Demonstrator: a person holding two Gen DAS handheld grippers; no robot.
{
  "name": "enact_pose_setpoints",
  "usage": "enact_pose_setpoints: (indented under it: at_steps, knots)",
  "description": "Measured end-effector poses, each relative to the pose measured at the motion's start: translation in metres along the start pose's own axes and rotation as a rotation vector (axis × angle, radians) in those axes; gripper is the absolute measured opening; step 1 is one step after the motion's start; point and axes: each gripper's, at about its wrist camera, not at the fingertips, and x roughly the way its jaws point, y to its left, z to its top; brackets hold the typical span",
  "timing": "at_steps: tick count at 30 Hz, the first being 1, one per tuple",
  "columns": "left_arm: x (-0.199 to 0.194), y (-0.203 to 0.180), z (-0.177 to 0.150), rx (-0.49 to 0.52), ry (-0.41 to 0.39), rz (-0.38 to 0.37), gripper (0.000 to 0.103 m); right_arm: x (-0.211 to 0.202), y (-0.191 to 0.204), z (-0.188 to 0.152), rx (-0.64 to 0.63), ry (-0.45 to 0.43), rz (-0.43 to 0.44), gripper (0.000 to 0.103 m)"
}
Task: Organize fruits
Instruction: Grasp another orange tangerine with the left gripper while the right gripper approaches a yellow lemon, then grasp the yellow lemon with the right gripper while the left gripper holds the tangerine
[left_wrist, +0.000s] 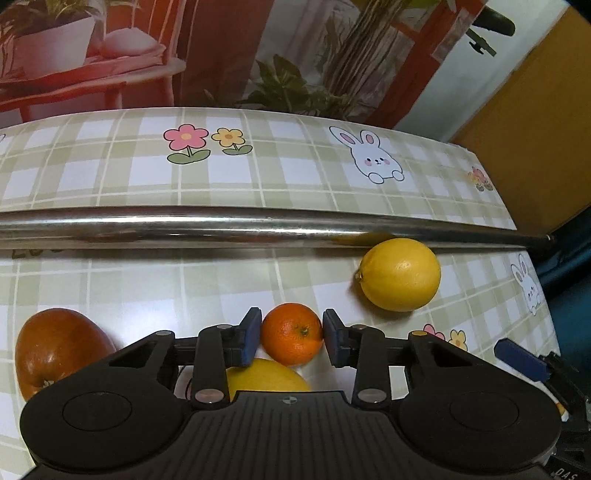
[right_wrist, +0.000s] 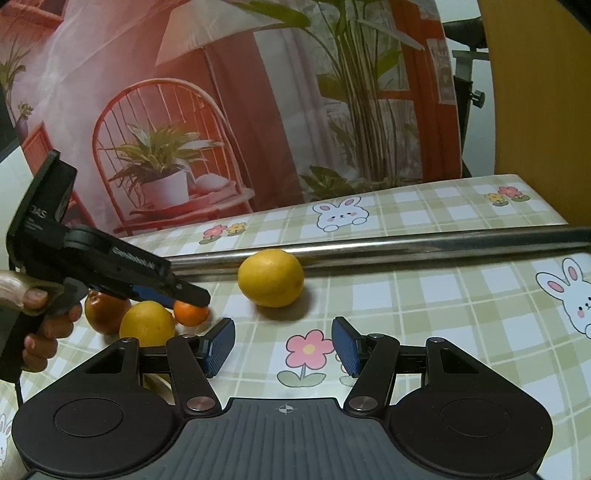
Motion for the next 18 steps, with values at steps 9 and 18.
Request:
enact_pose_setpoints:
  at_steps: [9, 18]
  knots:
    - [-0.023, -0.010, -0.005, 0.024, -0.084, -0.008, 0.037, -0.005, -0.004, -0.004, 0.024, -0.003, 0.004, 0.055]
    - [-0.065, -0.028, -0.020, 0.091, -0.174, -0.017, 0.037, -0.014, -0.002, -0.009, 0.033, -0.010, 0.011, 0.055]
